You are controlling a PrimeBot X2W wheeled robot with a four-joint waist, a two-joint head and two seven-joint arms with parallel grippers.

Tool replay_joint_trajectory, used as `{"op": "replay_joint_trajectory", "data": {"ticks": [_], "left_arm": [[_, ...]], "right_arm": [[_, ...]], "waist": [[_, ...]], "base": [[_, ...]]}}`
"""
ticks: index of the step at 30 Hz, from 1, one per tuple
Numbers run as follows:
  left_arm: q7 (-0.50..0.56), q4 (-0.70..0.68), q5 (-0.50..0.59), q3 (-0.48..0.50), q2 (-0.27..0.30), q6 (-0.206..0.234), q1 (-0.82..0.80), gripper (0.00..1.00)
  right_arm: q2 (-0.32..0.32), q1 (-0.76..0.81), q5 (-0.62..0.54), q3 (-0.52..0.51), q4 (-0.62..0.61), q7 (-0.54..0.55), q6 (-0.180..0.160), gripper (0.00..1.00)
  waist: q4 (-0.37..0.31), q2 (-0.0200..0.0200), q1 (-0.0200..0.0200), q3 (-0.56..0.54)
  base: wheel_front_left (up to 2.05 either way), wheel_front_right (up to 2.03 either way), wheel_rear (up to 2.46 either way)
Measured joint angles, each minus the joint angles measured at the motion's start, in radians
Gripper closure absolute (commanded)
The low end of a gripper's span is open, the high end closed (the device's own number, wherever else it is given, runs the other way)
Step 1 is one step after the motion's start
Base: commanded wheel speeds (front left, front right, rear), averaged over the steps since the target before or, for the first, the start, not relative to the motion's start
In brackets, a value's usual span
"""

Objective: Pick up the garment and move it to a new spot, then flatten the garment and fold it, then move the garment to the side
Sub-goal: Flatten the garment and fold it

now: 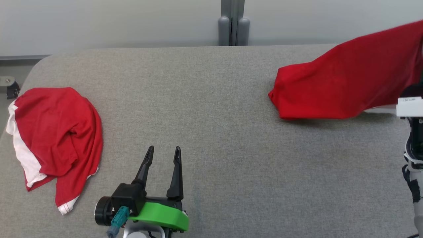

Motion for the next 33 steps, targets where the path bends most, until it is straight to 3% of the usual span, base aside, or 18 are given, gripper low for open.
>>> {"op": "replay_joint_trajectory", "data": {"ticks": [5, 9, 15, 22, 23, 24, 33], "left_arm": [[0.000, -0.001, -0.022, 0.007, 0.000, 0.005, 0.018, 0.00], [0.000, -0.004, -0.025, -0.002, 0.000, 0.004, 0.015, 0.00], [0.000, -0.012, -0.042, -0.024, 0.000, 0.013, -0.011, 0.00], [0.000, -0.014, -0.079, -0.069, 0.000, 0.026, -0.032, 0.00], [0.000, -0.014, -0.084, -0.077, 0.000, 0.027, -0.033, 0.00], [0.000, -0.012, -0.088, -0.085, 0.000, 0.027, -0.033, 0.00], [0.000, -0.006, -0.097, -0.079, 0.000, 0.044, -0.029, 0.00]], "right_arm": [[0.048, -0.059, -0.053, 0.083, -0.121, 0.095, 0.000, 1.00], [0.086, -0.096, -0.116, 0.206, -0.117, 0.146, 0.000, 1.00], [0.182, -0.146, -0.132, 0.385, 0.042, 0.171, 0.000, 1.00], [0.226, -0.264, -0.109, 0.569, 0.326, 0.148, 0.000, 1.00], [0.230, -0.281, -0.088, 0.577, 0.383, 0.141, 0.000, 0.86], [0.232, -0.299, -0.097, 0.597, 0.440, 0.133, 0.000, 0.00], [0.234, -0.430, 0.037, 0.749, 0.609, 0.059, 0.000, 0.00]], "waist": [[0.020, 0.0000, 0.0000, -0.025], [0.048, 0.0000, 0.0000, -0.020], [0.108, -0.0001, 0.0000, 0.012], [0.193, -0.0001, 0.0000, 0.050], [0.206, 0.0000, 0.0000, 0.054], [0.220, -0.0001, 0.0000, 0.058], [0.285, -0.0001, 0.0000, 0.061]], "base": [[0.00, 0.00, 0.00], [0.00, 0.00, 0.00], [0.00, 0.00, 0.00], [0.00, 0.00, 0.00], [0.00, 0.00, 0.00], [0.00, 0.00, 0.00], [0.00, 0.00, 0.00]]}}
